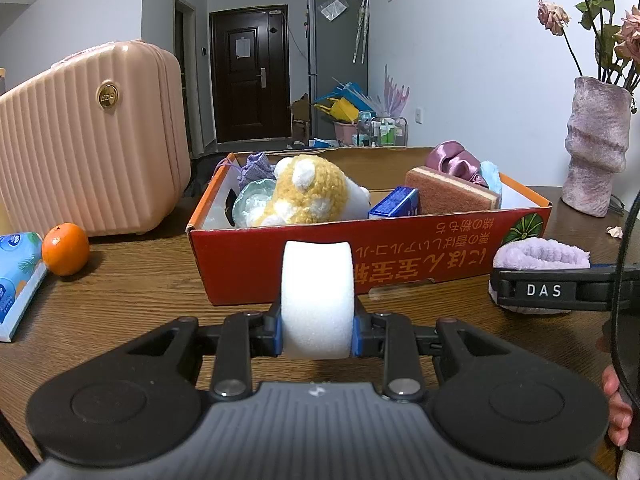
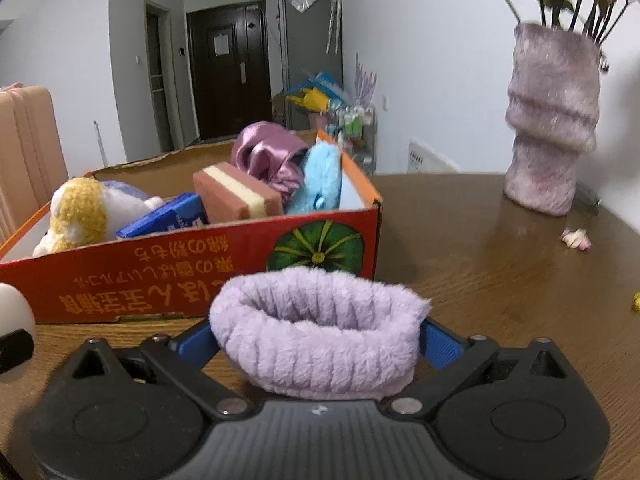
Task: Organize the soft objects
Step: 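Close the left gripper on the white foam cylinder while the right grasps the lavender hair band, then carry the foam cylinder with the left gripper while the right carries the hair band over the box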
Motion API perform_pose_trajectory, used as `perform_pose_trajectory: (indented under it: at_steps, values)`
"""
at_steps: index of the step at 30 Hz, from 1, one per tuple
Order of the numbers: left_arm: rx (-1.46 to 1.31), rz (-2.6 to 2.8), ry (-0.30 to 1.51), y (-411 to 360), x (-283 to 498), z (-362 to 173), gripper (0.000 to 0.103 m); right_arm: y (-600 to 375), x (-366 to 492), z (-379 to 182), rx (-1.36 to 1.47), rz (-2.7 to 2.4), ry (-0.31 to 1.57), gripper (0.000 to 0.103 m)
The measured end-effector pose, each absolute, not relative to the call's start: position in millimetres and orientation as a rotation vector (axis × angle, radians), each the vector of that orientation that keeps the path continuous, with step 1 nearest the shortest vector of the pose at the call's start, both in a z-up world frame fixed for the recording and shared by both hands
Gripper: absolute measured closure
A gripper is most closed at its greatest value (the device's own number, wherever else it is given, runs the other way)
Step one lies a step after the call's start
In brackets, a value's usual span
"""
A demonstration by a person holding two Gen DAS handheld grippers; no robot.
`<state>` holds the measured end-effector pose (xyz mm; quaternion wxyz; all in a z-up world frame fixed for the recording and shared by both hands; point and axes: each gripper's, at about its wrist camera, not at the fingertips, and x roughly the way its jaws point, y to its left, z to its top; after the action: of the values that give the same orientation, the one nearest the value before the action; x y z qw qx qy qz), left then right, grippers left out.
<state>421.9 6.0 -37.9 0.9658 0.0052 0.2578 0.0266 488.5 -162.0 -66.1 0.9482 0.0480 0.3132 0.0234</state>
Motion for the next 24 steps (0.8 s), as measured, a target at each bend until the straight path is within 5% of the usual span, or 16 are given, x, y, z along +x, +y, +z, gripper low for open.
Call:
perform_pose_trajectory:
  at_steps: [5,13,24]
  values:
    - [0.009,0.052,0.523,6,422,-38,0.074,-165,488,-67,0.132,0.065,0.649,0.022]
    - [-0.002,0.045,0.525,7,422,-37,0.074,-152,474,-65,0.06,0.105,0.615,0.07]
    - [-0.062,0.049,0.508,17,420,-31,0.074,-142,447,-49,0.027,0.151,0.471,0.074]
